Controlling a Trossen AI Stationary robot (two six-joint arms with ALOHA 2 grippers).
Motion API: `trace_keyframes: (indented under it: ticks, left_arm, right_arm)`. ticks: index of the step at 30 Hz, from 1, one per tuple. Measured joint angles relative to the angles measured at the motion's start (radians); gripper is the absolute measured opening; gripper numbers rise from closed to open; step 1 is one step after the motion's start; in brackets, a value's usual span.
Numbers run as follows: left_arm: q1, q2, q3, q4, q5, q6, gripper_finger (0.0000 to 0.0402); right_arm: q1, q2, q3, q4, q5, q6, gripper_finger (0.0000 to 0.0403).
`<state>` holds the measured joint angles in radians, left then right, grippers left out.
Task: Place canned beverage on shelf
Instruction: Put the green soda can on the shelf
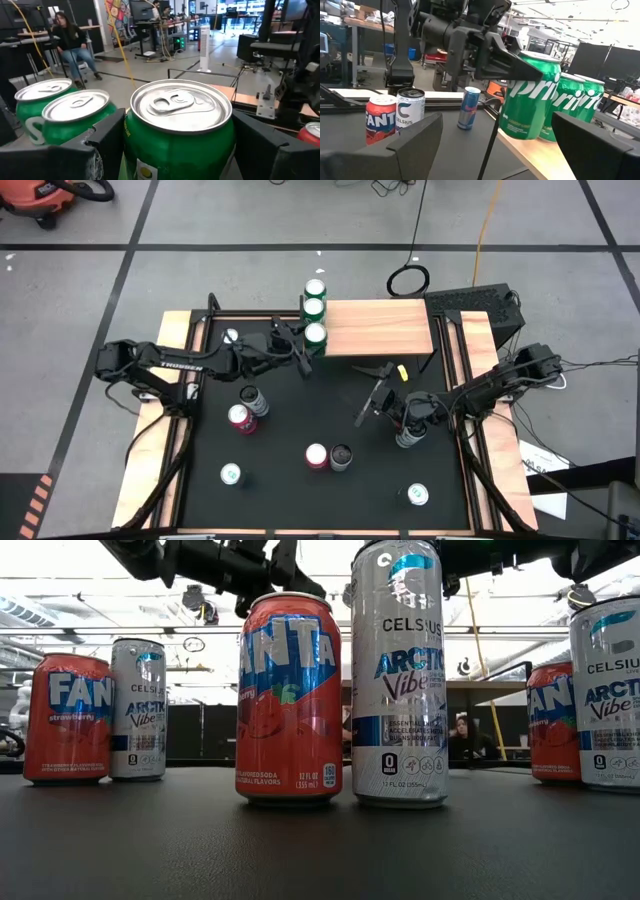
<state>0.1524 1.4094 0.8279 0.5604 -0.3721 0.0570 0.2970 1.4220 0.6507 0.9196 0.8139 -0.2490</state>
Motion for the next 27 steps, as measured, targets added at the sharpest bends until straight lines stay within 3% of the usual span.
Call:
trace_keyframes:
  ticks: [9, 27]
  left_arm:
    - [0.070, 0.012, -0.032, 0.014, 0.060, -0.052, 0.0279]
    - [0.106, 0.047, -0.030, 0.033, 0.096, -0.052, 0.0285]
  right_arm:
    - [0.000, 0.000, 0.000, -0.002, -0.001, 0.001, 0.0363]
    - [0.000, 0.000, 0.000, -0.005, -0.002, 0.001, 0.0363]
